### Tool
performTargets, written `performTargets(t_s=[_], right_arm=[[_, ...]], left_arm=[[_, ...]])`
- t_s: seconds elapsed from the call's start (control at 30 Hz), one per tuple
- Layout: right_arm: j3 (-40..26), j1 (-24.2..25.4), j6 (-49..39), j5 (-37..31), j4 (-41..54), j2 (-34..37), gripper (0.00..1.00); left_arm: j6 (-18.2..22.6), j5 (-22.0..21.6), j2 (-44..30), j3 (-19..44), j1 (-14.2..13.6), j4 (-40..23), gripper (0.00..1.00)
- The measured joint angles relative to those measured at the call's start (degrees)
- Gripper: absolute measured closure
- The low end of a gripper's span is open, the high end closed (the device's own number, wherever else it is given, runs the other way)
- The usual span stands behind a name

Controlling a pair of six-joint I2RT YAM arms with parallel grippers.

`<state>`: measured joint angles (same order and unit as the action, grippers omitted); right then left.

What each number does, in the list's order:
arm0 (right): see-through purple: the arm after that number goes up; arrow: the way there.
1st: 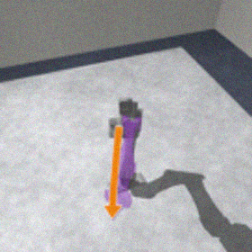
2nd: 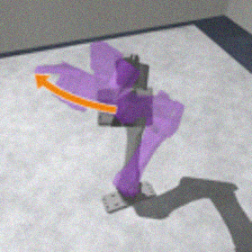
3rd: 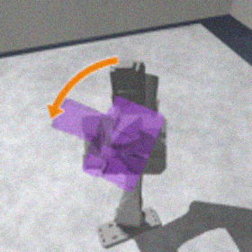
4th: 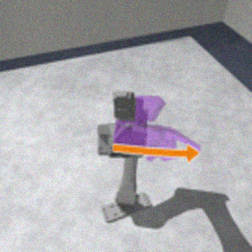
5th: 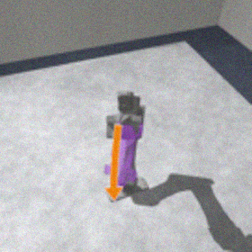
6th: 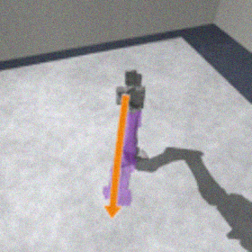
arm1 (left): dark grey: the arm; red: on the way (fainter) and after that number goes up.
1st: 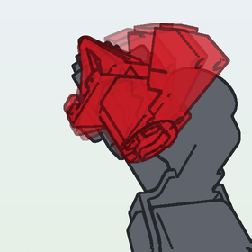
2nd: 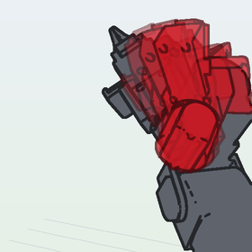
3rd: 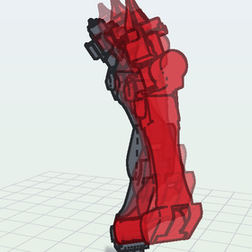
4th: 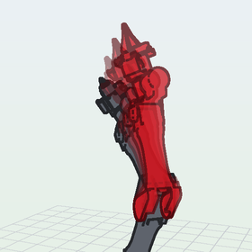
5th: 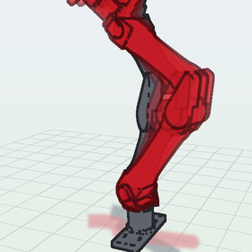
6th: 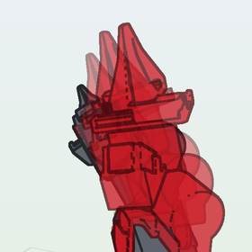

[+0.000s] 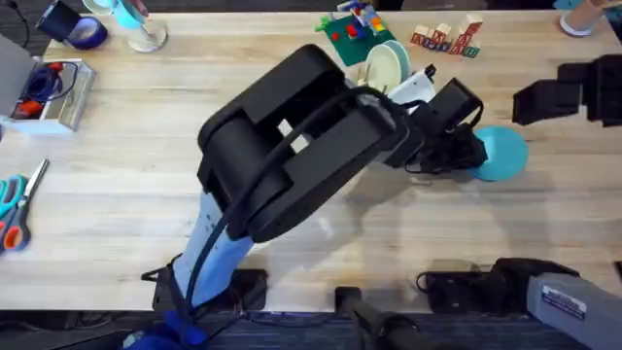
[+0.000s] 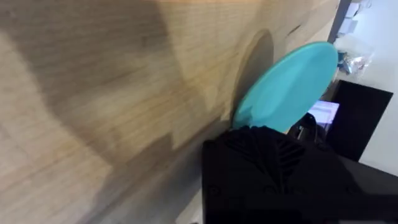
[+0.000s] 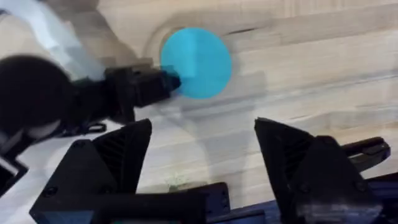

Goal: Pick up the plates from the table one by one and place each into a slot on the dish rack.

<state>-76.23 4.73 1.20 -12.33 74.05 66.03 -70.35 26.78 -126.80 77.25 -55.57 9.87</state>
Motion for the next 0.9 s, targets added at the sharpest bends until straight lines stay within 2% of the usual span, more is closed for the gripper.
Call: performTargets(t_s=[0.1,0.13,0.53,0.7,0.9], right_arm=[[0.0,2.35,-1.29,0.17,-1.75,2.26,0.007],[0.0,4.52,-2.96,0.15,-2.91,4.07,0.008],[0.0,11.87,-9.64,0.35,-10.67,9.09,0.007],[0.0,15.26,-16.61,5.73,-11.73,11.21,0.007],[0.0,19.08,-20.7,15.8,-10.69,15.78,0.007]], left_arm=[[0.0,-0.02,0.0,0.0,0.0,0.0,0.961],[0.0,-0.02,0.0,0.0,0.0,0.0,0.961],[0.0,0.0,0.0,0.0,0.0,0.0,0.961],[0.02,0.0,0.0,0.0,0.0,0.0,0.961],[0.02,0.0,0.0,0.0,0.0,-0.07,0.961]])
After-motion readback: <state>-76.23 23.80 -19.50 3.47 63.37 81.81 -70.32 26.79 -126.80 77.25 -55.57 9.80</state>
